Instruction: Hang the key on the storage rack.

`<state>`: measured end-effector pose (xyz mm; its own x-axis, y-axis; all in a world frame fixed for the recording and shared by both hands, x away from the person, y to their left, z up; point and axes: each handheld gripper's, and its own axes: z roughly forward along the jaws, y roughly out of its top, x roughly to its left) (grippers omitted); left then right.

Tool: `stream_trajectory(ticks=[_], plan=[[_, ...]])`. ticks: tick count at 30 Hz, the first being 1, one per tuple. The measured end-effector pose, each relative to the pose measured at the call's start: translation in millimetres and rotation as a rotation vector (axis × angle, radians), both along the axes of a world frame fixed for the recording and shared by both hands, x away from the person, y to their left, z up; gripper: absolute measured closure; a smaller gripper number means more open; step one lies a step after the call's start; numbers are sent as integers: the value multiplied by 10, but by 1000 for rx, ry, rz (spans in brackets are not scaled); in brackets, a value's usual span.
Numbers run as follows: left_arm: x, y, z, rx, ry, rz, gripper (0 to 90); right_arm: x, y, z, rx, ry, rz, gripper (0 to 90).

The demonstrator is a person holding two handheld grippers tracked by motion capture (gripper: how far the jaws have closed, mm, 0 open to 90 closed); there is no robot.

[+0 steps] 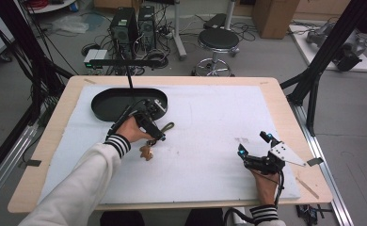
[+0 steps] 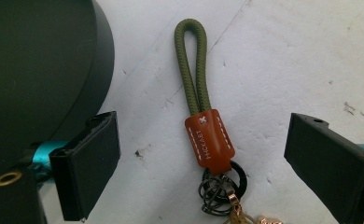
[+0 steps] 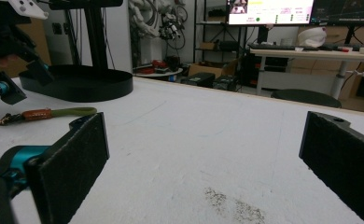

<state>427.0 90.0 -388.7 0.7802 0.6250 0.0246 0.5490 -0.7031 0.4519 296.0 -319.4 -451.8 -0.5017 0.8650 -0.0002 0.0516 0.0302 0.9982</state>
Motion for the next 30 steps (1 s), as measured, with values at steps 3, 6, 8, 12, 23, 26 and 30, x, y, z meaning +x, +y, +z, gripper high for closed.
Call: stream_trajectory(ticks=[3,6,8,12,23,26,30], plan=[[11,-16,-32,24,18,9,122,-7,6,0,6,10,2,4],[22,-28,-57,32,40,23,162,-1,-1,0,1,2,1,4],[27,-34,-72,42,43,24,178,-2,-2,0,5,5,1,4],[30,-46,-94,69,49,28,234,-4,-2,0,14,9,0,4],[56,-65,-143,82,109,46,397,-3,-5,-1,13,8,0,4],[62,-69,-157,82,120,55,429,-1,-8,-1,14,8,2,4],[67,-74,-161,83,139,67,488,-1,-8,-1,14,9,4,5]])
